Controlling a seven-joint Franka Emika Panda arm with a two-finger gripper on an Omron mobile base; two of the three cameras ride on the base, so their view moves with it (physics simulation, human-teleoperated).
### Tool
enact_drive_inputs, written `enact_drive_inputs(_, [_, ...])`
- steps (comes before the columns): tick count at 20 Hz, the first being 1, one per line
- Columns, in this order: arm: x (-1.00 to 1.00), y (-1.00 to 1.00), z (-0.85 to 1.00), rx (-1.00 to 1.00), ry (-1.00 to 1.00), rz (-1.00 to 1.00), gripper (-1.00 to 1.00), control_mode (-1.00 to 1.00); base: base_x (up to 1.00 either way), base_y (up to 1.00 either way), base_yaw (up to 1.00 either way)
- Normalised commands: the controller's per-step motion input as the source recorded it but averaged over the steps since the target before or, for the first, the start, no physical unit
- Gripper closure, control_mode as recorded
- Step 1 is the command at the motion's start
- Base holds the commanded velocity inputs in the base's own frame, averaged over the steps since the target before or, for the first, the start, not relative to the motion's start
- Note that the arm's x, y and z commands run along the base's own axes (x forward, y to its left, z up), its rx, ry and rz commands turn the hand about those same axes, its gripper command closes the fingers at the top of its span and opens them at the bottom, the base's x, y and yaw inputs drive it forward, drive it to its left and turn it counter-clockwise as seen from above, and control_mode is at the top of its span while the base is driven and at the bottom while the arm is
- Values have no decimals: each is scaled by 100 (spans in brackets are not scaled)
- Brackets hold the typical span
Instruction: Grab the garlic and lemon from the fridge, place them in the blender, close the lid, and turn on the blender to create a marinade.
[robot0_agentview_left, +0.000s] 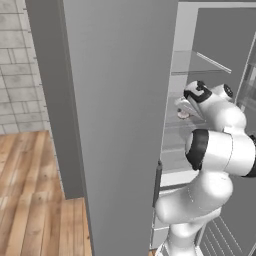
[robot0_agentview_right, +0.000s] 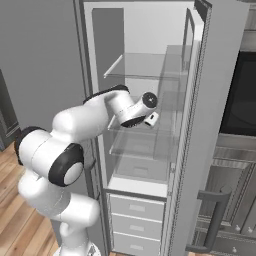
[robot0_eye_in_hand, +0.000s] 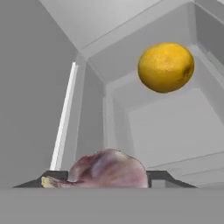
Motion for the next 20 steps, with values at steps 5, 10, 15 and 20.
enact_drive_inputs(5, [-79,0,57,0,0,-6,100,-100,0,0,0])
enact_drive_inputs(10, [-79,0,43,0,1,-7,100,-100,0,0,0])
enact_drive_inputs(15, [-69,13,5,-2,8,-8,100,-100,0,0,0])
enact_drive_inputs(20, [-69,18,7,-5,10,-6,100,-100,0,0,0])
